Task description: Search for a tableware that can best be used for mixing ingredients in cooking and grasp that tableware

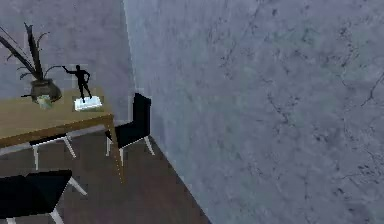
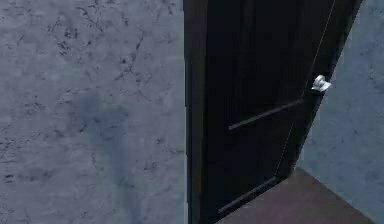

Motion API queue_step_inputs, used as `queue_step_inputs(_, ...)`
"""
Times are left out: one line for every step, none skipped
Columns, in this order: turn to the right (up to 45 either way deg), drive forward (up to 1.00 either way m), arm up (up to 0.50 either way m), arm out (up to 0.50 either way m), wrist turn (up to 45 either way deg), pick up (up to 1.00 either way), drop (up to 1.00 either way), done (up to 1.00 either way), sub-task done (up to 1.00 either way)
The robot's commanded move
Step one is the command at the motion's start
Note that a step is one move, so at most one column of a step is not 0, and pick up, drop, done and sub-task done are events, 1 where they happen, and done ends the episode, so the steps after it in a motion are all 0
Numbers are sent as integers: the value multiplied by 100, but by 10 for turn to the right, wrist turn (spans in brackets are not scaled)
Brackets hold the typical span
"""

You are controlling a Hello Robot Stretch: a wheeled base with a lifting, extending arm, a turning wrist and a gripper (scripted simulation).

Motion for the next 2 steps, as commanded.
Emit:
queue_step_inputs(-450,0,0,0,0,0,0,0,0)
queue_step_inputs(-450,0,0,0,0,0,0,0,0)
